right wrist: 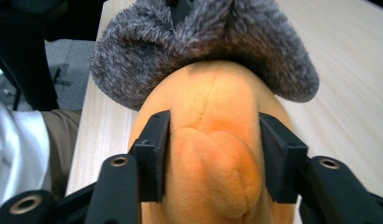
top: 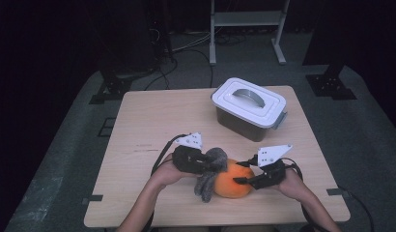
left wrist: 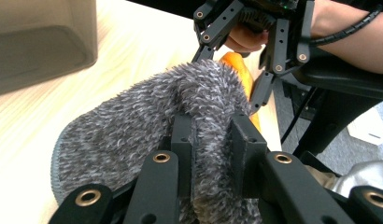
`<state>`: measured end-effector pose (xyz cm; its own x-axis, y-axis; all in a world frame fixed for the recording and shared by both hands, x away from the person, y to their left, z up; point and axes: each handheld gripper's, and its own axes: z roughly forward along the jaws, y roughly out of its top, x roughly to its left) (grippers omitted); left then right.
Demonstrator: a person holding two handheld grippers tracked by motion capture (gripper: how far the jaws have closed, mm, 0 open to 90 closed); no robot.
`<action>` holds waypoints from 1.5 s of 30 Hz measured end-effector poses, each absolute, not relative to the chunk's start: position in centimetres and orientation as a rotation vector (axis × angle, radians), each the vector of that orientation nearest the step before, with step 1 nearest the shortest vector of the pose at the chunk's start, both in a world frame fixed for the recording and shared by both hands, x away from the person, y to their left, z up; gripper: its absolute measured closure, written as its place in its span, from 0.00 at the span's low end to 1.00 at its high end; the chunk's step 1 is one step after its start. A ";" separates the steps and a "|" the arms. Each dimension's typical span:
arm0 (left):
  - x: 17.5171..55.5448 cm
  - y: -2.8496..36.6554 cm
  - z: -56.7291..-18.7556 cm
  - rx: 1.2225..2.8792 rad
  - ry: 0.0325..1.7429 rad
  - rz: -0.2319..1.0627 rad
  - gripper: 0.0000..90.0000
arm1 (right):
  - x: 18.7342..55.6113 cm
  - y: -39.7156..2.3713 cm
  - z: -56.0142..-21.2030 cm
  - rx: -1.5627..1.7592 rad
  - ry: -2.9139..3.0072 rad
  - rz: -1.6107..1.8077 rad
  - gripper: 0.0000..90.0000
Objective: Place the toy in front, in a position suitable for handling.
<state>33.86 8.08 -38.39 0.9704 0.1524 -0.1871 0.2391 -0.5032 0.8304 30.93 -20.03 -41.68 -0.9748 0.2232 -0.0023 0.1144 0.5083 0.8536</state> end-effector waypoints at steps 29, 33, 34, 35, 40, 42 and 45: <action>33.4 9.8 -39.1 2.110 0.291 -0.149 0.82 | 31.4 -20.2 -42.4 0.215 2.670 1.564 0.58; 33.2 9.4 -39.3 2.098 0.285 -0.169 0.82 | 31.6 -21.4 -42.8 0.276 2.662 1.578 0.57; 33.1 9.3 -39.3 2.098 0.291 -0.173 0.82 | 31.6 -21.5 -42.8 0.292 2.665 1.578 0.54; 33.2 9.1 -39.3 2.096 0.291 -0.176 0.82 | 31.6 -21.5 -42.7 0.320 2.671 1.580 0.51; 33.1 9.0 -39.4 2.092 0.294 -0.190 0.82 | 30.8 -20.3 -41.1 0.368 2.687 1.490 0.33; 32.9 8.8 -39.3 2.090 0.286 -0.190 0.82 | 30.5 -19.5 -40.5 0.372 2.684 1.483 0.31; 32.7 8.6 -39.2 2.093 0.278 -0.172 0.82 | 30.4 -18.4 -40.5 0.376 2.691 1.431 0.30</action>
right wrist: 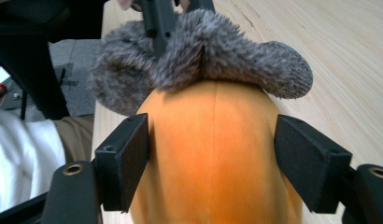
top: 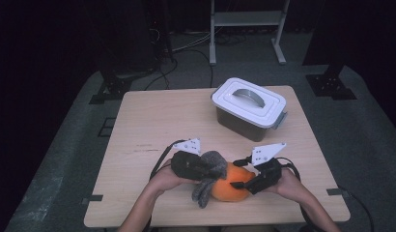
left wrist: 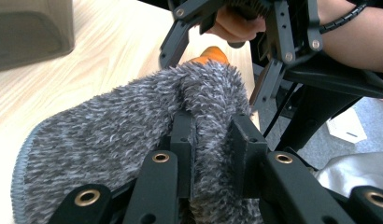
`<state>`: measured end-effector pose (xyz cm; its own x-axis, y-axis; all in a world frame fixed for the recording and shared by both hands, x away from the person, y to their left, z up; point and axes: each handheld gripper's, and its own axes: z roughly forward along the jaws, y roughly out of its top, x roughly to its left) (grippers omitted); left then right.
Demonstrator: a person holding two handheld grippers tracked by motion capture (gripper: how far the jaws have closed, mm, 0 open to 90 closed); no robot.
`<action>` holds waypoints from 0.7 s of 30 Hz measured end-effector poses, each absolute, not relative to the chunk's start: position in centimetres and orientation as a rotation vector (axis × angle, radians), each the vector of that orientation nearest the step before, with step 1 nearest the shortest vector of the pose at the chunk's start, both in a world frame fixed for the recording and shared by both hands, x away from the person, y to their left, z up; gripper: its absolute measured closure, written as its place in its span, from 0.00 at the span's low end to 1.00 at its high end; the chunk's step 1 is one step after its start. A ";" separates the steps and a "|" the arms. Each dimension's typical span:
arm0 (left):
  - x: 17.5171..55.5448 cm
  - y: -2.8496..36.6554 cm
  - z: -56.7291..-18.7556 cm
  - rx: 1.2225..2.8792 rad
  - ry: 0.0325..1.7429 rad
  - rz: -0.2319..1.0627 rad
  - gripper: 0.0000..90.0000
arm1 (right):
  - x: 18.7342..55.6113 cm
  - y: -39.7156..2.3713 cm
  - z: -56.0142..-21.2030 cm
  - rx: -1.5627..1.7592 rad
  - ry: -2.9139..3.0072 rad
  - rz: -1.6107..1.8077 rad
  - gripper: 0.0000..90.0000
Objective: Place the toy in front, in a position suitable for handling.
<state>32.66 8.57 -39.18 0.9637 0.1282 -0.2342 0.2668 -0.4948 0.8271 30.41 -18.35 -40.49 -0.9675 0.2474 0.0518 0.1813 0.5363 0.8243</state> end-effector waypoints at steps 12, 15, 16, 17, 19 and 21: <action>33.5 10.5 -40.1 2.066 0.347 -0.152 0.82 | 30.3 -19.4 -42.0 0.293 2.706 1.469 0.49; 33.3 9.6 -39.7 2.056 0.303 -0.168 0.82 | 30.4 -19.3 -42.1 0.287 2.705 1.487 0.49; 33.2 9.3 -39.5 2.055 0.287 -0.173 0.82 | 30.4 -19.2 -42.1 0.281 2.705 1.483 0.50; 33.1 9.0 -39.3 2.048 0.272 -0.179 0.81 | 30.3 -19.1 -42.1 0.271 2.705 1.482 0.50; 33.0 8.4 -39.1 2.051 0.252 -0.181 0.81 | 30.2 -19.1 -42.1 0.263 2.703 1.476 0.50; 32.9 8.2 -39.0 2.075 0.240 -0.172 0.81 | 30.2 -19.3 -42.2 0.259 2.703 1.480 0.51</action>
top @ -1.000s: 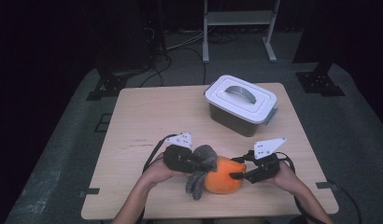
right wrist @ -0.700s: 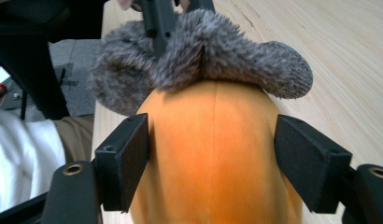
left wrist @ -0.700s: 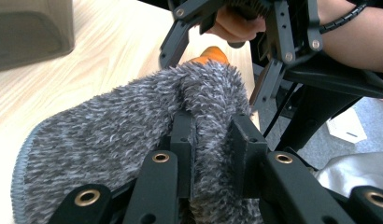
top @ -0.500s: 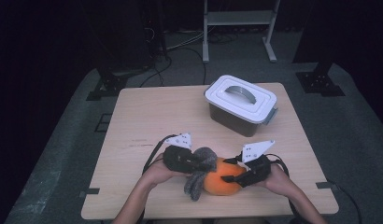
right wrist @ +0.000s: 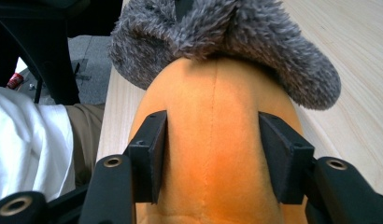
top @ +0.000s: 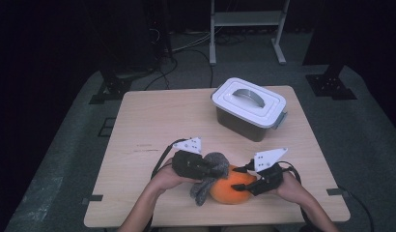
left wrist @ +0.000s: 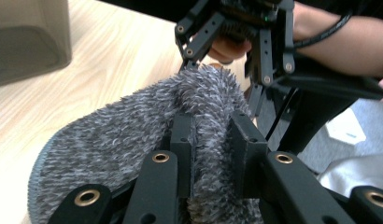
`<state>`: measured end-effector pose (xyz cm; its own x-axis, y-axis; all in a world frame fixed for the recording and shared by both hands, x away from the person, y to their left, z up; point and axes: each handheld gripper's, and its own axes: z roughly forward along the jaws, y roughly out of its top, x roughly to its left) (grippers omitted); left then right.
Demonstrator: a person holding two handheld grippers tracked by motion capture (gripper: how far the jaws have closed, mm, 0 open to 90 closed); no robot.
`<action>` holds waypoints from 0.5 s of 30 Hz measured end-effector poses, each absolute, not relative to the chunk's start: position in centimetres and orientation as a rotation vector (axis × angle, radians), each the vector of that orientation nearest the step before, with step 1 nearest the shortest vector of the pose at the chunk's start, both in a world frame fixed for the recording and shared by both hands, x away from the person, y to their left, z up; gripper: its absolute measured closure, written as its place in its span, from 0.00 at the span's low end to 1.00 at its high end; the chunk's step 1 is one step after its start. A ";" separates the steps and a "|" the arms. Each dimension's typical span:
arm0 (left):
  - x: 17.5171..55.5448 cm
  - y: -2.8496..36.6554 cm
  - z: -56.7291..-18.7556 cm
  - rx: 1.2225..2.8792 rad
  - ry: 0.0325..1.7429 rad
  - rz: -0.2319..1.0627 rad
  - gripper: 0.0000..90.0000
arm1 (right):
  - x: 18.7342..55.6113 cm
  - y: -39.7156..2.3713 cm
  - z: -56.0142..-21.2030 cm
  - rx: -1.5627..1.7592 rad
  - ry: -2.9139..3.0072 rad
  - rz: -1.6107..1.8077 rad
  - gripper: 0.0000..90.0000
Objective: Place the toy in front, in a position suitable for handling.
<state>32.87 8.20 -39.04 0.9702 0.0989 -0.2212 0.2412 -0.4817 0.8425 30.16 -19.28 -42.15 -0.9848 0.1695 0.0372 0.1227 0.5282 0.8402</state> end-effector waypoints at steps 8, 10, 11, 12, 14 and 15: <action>32.8 9.8 -40.0 2.090 0.290 -0.168 0.81 | 30.2 -20.9 -42.4 0.263 2.679 1.493 0.53; 32.7 9.8 -40.2 2.088 0.288 -0.178 0.81 | 30.3 -21.4 -42.5 0.286 2.676 1.504 0.53; 32.7 9.6 -40.2 2.083 0.282 -0.181 0.81 | 30.4 -21.6 -42.5 0.298 2.675 1.508 0.53; 32.6 9.4 -40.2 2.087 0.274 -0.183 0.81 | 30.4 -21.7 -42.5 0.307 2.677 1.514 0.52; 32.4 8.9 -40.0 2.091 0.264 -0.181 0.81 | 30.5 -21.6 -42.4 0.334 2.689 1.522 0.47; 32.5 8.7 -39.9 2.096 0.261 -0.182 0.81 | 30.5 -21.6 -42.3 0.348 2.694 1.515 0.44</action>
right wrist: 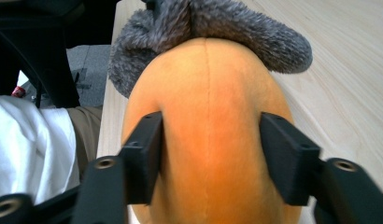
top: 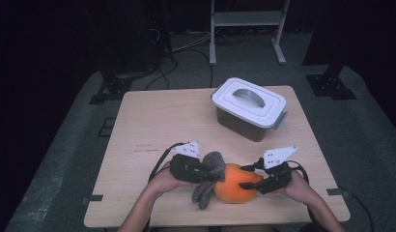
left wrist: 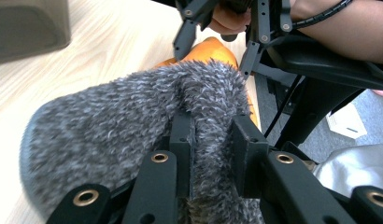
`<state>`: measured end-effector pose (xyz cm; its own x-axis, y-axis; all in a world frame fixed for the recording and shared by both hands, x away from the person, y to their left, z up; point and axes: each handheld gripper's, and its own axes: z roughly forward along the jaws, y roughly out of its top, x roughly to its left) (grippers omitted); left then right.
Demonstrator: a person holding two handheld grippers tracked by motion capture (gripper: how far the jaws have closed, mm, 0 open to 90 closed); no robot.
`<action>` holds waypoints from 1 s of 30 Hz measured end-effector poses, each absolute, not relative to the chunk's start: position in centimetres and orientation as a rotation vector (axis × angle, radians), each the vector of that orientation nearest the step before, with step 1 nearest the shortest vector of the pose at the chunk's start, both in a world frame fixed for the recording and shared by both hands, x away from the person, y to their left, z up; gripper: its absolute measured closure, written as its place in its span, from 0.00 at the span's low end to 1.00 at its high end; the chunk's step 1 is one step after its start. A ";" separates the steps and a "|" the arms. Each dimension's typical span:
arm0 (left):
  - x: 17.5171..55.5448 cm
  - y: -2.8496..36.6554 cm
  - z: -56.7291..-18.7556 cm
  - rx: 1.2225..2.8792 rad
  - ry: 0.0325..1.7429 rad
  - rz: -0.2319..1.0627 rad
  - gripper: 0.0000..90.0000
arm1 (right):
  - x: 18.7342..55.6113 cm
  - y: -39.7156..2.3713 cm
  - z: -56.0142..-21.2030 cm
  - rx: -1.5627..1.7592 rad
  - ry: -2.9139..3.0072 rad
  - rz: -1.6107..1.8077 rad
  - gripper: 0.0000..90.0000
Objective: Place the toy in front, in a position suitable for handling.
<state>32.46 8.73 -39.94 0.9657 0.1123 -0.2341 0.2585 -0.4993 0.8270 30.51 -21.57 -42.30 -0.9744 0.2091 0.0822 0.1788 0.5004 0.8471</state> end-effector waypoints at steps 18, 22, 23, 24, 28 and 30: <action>32.6 8.6 -40.1 2.072 0.275 -0.183 0.80 | 29.9 -18.7 -41.1 0.449 2.719 1.362 0.29; 32.8 9.1 -40.7 2.059 0.294 -0.193 0.80 | 29.9 -18.8 -41.2 0.405 2.719 1.346 0.43; 32.8 9.1 -40.9 2.052 0.294 -0.204 0.80 | 29.8 -18.8 -41.2 0.388 2.719 1.333 0.47; 32.8 9.1 -41.0 2.044 0.292 -0.218 0.80 | 29.8 -18.7 -41.2 0.371 2.720 1.328 0.49; 32.9 9.4 -40.8 2.033 0.291 -0.231 0.81 | 29.7 -18.4 -41.1 0.332 2.710 1.343 0.55; 32.8 9.8 -40.2 2.034 0.288 -0.208 0.81 | 29.8 -18.2 -41.0 0.303 2.681 1.386 0.57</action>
<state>32.76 9.83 -40.18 0.9564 0.1135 -0.2689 0.2909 -0.4458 0.8465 29.80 -18.23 -40.99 -0.9742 0.2255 -0.0043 0.1269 0.5638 0.8161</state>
